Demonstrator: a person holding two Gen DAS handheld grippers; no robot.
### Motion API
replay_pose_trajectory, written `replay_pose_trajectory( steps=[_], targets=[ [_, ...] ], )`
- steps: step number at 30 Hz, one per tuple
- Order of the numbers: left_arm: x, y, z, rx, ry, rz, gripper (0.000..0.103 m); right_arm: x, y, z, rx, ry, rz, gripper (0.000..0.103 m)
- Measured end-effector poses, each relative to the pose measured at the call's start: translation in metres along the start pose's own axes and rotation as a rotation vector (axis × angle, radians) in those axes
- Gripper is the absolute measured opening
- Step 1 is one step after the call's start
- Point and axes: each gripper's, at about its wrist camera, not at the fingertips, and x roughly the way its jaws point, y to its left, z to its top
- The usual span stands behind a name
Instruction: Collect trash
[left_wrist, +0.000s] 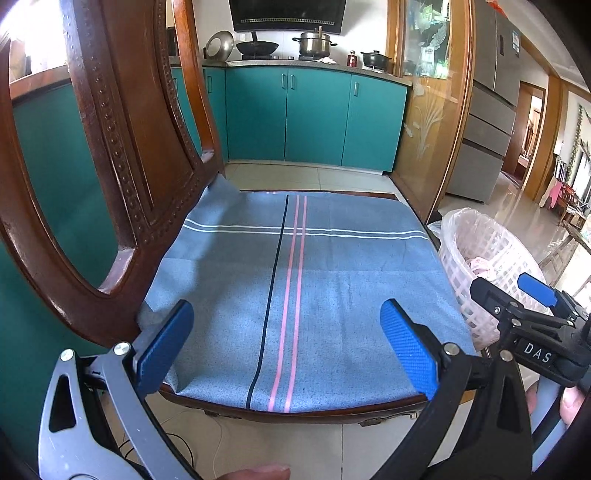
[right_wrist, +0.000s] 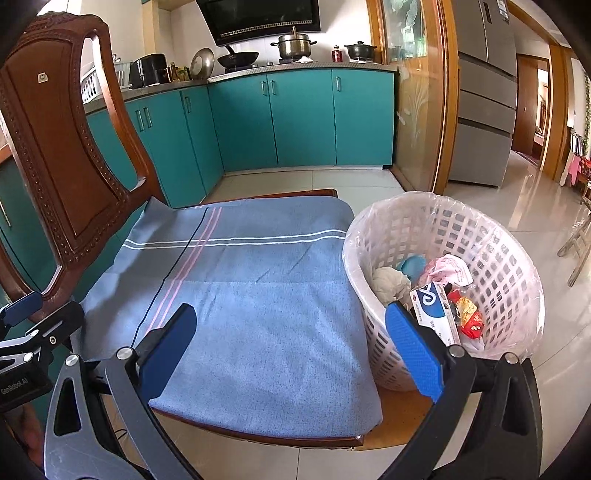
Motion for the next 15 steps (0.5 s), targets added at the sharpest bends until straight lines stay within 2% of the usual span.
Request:
replay_pose_trajectory(
  steps=[15],
  targets=[
    [-0.0005,-0.0021,0.0008,0.005,-0.003,-0.009,0.100,0.0002,-0.0011,-0.0016,-0.003,0.002,-0.005,0.100]
  ],
)
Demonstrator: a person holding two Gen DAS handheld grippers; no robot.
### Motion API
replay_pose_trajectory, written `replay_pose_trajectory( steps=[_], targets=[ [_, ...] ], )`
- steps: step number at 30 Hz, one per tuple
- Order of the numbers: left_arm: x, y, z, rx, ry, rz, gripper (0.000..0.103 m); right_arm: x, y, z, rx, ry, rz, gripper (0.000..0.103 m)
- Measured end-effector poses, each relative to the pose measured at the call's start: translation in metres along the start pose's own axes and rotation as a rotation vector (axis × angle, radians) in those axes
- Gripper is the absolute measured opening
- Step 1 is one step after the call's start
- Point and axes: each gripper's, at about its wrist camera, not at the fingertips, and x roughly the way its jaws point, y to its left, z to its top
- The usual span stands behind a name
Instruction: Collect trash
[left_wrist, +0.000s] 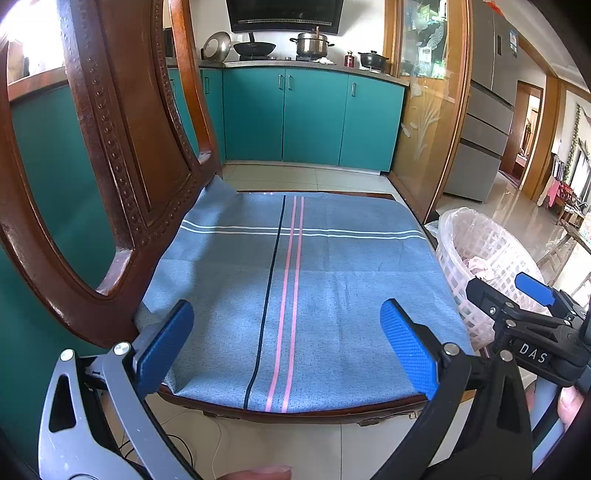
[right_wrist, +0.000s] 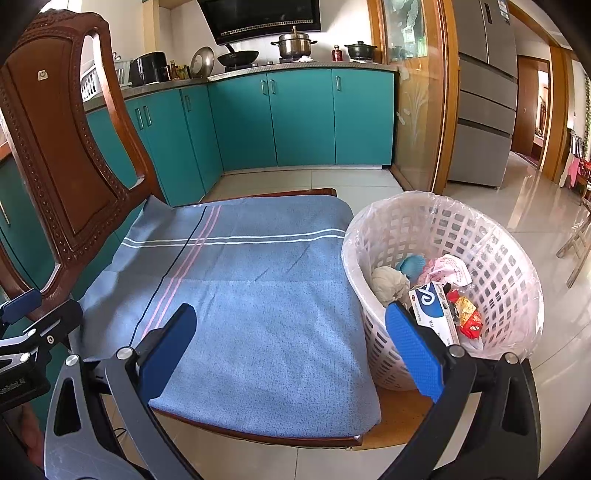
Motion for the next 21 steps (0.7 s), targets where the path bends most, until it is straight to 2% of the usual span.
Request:
replay_pose_trajectory(
  steps=[21],
  targets=[
    [-0.0008,0.0004,0.0017,0.000,-0.001,-0.005,0.100,0.0005,0.0005,-0.0014,-0.007,0.006,0.004,0.100]
  ],
)
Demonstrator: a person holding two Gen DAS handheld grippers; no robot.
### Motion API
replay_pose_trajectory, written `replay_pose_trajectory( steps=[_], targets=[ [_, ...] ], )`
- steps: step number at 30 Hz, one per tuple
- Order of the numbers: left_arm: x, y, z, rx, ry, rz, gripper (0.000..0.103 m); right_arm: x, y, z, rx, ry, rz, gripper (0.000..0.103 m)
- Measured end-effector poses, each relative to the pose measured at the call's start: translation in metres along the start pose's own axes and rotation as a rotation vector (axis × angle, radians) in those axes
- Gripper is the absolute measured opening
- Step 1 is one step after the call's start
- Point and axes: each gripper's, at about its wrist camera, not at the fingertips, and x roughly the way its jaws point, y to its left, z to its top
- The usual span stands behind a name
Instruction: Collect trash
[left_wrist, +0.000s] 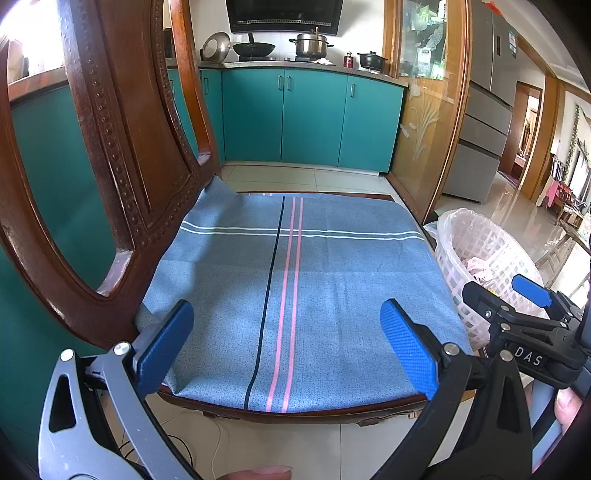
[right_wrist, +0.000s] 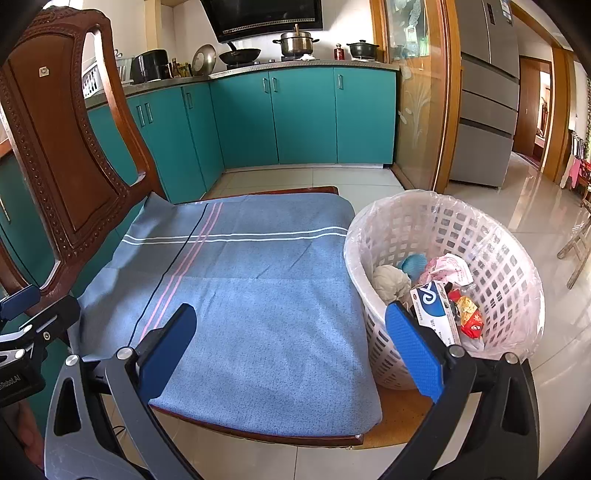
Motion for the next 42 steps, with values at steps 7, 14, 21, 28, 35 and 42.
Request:
replay_pose_trajectory(
  steps=[7,14,21,28,35,42],
  targets=[
    [-0.0025,-0.0008,0.0003,0.004,-0.009,-0.008,0.100,0.0000,-0.0002,-0.0003,-0.002,0.002,0.001,0.100],
    [-0.0034,-0.0018,0.0010,0.006,-0.007,-0.007,0.100,0.0001,0.0012,-0.0007,-0.007,0.003,-0.001,0.100],
    [-0.0035,-0.0017,0.0010,0.006,-0.007,-0.007,0.100,0.0001,0.0018,-0.0010,-0.011,0.005,-0.001,0.100],
    [-0.0028,-0.0015,0.0011,0.007,-0.007,-0.006,0.100,0.0001,0.0024,-0.0010,-0.012,0.005,-0.002,0.100],
    [-0.0026,-0.0021,0.0002,0.010,-0.006,-0.011,0.100,0.0009,0.0033,-0.0010,-0.012,0.007,0.000,0.100],
    [-0.0013,-0.0020,-0.0004,0.004,0.006,-0.017,0.100,0.0012,0.0039,-0.0014,-0.013,0.008,0.000,0.100]
  ],
)
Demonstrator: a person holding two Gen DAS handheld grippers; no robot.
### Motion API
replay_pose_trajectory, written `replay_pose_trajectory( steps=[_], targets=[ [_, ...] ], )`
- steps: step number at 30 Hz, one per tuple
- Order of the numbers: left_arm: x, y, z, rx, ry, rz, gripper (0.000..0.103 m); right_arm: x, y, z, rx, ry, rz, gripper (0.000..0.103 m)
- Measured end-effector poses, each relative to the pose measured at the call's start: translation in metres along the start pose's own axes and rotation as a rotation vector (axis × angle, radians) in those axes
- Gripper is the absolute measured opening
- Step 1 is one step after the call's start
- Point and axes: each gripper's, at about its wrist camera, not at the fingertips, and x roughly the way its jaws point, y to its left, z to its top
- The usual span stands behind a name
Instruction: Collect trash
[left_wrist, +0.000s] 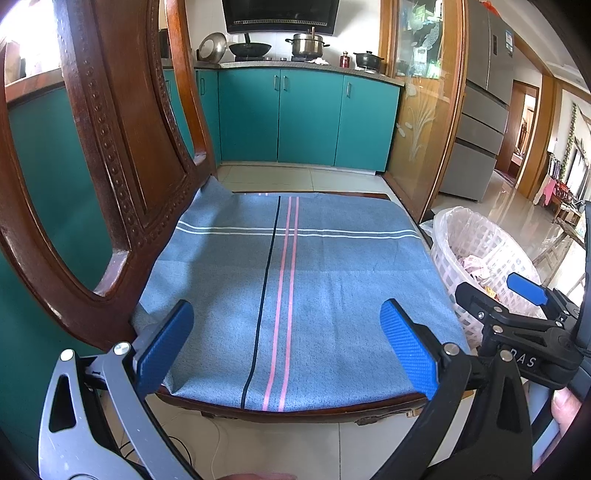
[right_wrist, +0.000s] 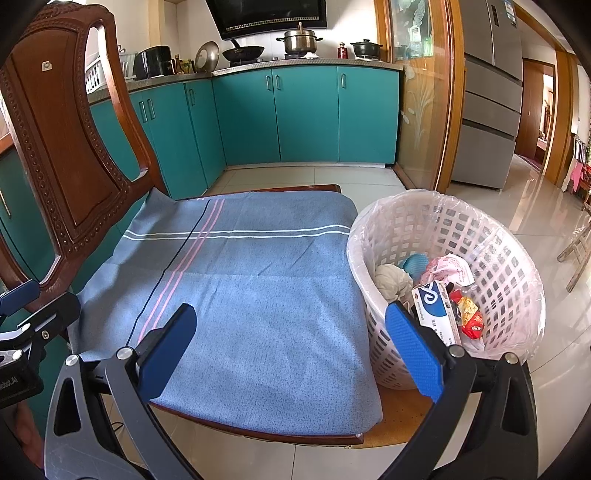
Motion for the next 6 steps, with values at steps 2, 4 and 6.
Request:
replay_pose_trajectory(
  steps=[2,4,6],
  targets=[
    [0.0014,0.0015,0.0002,-0.005,0.004,0.001,0.100,0.0000,0.0001,0.0000,0.000,0.000,0.000,0.100],
    [0.0021,0.0019,0.0000,-0.006,0.003,0.005,0.100,-0.0001,0.0004,-0.0001,-0.002,0.000,-0.001,0.100],
    [0.0026,0.0021,0.0000,-0.007,0.005,0.002,0.100,0.0001,0.0003,0.0001,-0.001,0.001,0.000,0.100]
  ],
)
